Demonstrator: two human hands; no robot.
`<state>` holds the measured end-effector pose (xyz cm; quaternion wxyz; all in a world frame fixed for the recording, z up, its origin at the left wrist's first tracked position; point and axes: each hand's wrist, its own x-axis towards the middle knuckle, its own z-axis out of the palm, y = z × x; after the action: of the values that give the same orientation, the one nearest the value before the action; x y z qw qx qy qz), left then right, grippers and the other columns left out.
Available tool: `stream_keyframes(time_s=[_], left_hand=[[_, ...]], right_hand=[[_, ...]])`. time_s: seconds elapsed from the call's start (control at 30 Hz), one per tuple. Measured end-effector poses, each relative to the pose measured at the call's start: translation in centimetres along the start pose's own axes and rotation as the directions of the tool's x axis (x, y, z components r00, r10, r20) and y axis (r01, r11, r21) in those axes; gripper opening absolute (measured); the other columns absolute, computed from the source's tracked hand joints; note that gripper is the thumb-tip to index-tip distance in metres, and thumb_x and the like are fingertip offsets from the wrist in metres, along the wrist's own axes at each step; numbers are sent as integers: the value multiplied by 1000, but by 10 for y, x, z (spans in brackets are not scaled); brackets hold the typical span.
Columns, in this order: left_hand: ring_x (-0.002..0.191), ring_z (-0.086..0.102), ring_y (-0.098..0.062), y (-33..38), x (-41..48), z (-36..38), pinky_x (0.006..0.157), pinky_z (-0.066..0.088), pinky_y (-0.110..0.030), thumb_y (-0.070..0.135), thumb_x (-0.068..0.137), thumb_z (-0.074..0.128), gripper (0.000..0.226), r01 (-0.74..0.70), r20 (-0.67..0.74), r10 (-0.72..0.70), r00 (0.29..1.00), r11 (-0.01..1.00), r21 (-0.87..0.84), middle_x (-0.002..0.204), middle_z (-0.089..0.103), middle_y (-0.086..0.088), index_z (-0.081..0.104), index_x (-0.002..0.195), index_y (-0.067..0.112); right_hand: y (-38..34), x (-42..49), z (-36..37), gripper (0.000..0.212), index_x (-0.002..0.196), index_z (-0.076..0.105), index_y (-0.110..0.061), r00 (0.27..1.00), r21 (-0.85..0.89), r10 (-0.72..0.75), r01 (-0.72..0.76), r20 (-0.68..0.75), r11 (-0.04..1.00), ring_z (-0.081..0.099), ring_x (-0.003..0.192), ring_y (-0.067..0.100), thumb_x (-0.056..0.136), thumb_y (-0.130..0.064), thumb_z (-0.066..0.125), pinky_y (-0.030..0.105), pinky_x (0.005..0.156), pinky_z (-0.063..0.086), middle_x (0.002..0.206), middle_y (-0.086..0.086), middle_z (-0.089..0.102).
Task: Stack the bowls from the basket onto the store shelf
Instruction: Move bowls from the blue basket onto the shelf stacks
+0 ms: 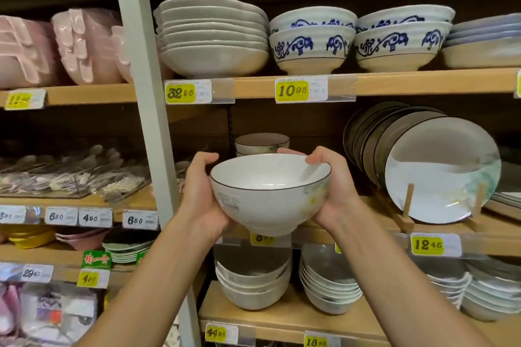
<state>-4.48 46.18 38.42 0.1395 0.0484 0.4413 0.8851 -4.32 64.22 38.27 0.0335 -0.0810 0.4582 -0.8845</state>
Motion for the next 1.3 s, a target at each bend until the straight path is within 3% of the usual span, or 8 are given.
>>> stream_keyframes(time_s=[0.13, 0.23, 0.47, 0.7, 0.77, 0.83, 1.03, 1.3], left_hand=[[99, 69, -23, -24, -13, -2, 61, 55, -32, 56, 84, 43, 46, -355, 25, 356, 934, 922, 153, 106, 73, -4, 71, 98, 22], [110, 64, -15, -38, -27, -5, 78, 58, -38, 81, 66, 51, 85, -499, 85, 500, 862, 804, 324, 122, 64, 1, 51, 132, 28], [118, 48, 11, -49, -30, -14, 95, 48, -21, 77, 27, 81, 128, -534, 113, 561, 820, 679, 504, 135, 36, 36, 15, 136, 66], [124, 51, -10, -14, -7, -34, 99, 49, -38, 76, 24, 82, 141, -533, 136, 544, 828, 690, 490, 130, 50, 29, 26, 148, 38], [114, 60, -12, -3, -3, -36, 80, 56, -26, 70, 22, 87, 129, -538, 167, 517, 840, 752, 381, 124, 60, 16, 40, 136, 34], [110, 64, -12, 6, 0, -36, 72, 56, -20, 66, 20, 88, 125, -551, 167, 526, 834, 772, 318, 126, 62, 5, 37, 130, 34], [118, 60, -14, 26, 17, -34, 91, 55, -31, 57, 25, 92, 126, -601, 263, 543, 797, 753, 266, 131, 57, -2, 39, 132, 19], [127, 53, -15, 35, 64, -53, 103, 46, -29, 49, 48, 91, 109, -622, 401, 496, 770, 721, 304, 136, 57, -4, 45, 139, 13]], right_hand=[[-1, 1, 6, 62, 114, 66, -4, 995, 21, -40, 42, -87, 999, 63, 88, 35, 56, -22, 51, 37, 65, 57, 105, 19, 67], [-5, -2, 10, 63, 114, 67, -4, 993, -26, -40, 37, -110, 999, 63, 89, 35, 56, -22, 52, 38, 66, 57, 106, 19, 68], [10, 0, 27, 43, 109, 67, -7, 946, -41, -182, 178, -269, 983, 63, 91, 35, 70, -16, 49, 48, 78, 56, 103, 19, 66], [25, -9, 33, 33, 78, 76, -27, 930, -280, -341, 295, -134, 914, 70, 75, 9, 92, -31, 47, 29, 66, 55, 71, -5, 72], [27, -15, 30, 30, 102, 75, -30, 937, -367, -349, 314, -31, 875, 69, 95, 8, 88, -47, 55, 29, 82, 56, 98, -3, 74], [26, -17, 23, 76, 136, 52, -18, 943, -430, -333, 309, 22, 848, 61, 117, 14, 72, -55, 73, 36, 104, 46, 125, 2, 66], [14, -1, 12, 142, 150, 26, -21, 942, -566, -331, 307, 63, 766, 52, 128, 12, 30, -61, 91, 32, 108, 41, 139, -4, 53], [2, 37, 4, 134, 150, 28, -13, 916, -630, -385, 368, 116, 684, 55, 124, 8, 38, -48, 95, 23, 95, 49, 139, -1, 53]])
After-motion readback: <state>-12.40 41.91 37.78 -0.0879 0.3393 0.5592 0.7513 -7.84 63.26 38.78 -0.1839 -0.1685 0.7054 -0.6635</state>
